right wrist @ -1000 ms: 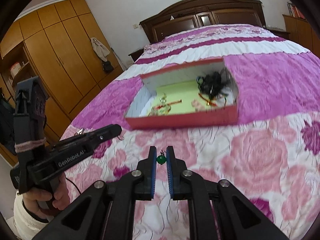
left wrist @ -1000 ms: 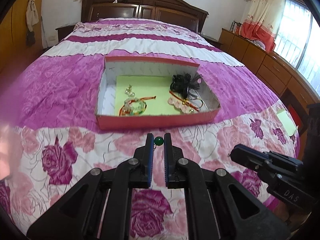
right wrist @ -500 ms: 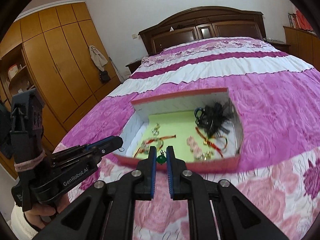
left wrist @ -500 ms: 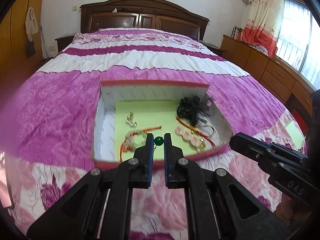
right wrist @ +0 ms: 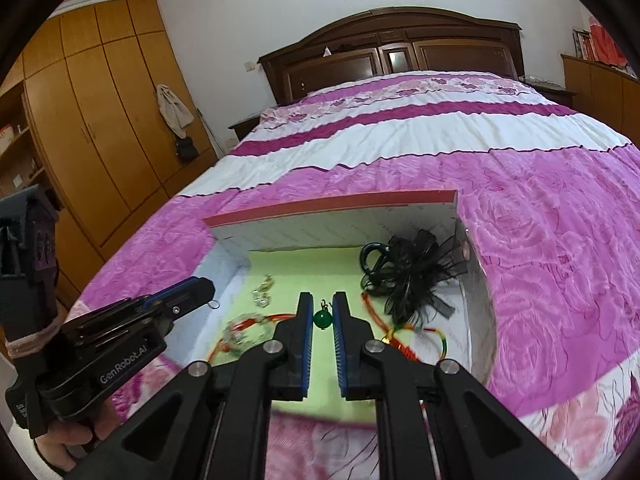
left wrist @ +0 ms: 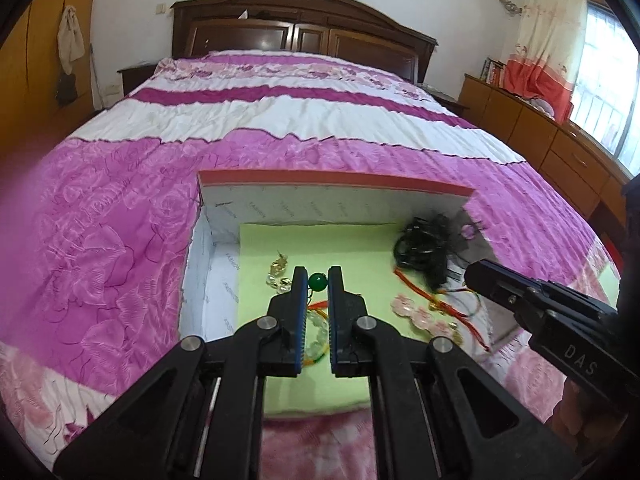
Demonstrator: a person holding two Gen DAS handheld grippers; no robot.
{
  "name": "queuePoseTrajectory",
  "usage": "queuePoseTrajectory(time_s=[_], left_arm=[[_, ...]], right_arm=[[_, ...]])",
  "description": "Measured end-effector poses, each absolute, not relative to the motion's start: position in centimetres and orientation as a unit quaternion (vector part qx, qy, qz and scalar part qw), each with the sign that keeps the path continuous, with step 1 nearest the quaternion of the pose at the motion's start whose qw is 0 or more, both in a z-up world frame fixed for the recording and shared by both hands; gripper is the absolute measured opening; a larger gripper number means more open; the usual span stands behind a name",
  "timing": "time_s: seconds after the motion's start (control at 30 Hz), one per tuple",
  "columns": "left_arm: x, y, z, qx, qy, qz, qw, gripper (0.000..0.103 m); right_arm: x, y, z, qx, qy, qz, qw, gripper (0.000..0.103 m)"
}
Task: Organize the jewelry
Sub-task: 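Carry the green pendant with both tools into the shoebox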
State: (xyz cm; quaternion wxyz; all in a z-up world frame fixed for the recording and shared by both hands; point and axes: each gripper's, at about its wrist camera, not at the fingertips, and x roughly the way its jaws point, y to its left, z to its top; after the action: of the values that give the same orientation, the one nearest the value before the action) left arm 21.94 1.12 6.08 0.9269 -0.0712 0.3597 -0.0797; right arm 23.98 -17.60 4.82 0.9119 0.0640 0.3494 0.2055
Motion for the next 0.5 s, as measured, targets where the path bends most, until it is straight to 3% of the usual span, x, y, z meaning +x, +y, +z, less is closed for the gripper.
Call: queuePoseTrajectory(time_s=[0.5], left_arm=[[25.4,2.3,1.5,-0.089,0.413,-0.054,0.905,0.001]], right_arm=[[28.9,-16.6,0.0,0.031,0.406,0.165,0.898,0.012]])
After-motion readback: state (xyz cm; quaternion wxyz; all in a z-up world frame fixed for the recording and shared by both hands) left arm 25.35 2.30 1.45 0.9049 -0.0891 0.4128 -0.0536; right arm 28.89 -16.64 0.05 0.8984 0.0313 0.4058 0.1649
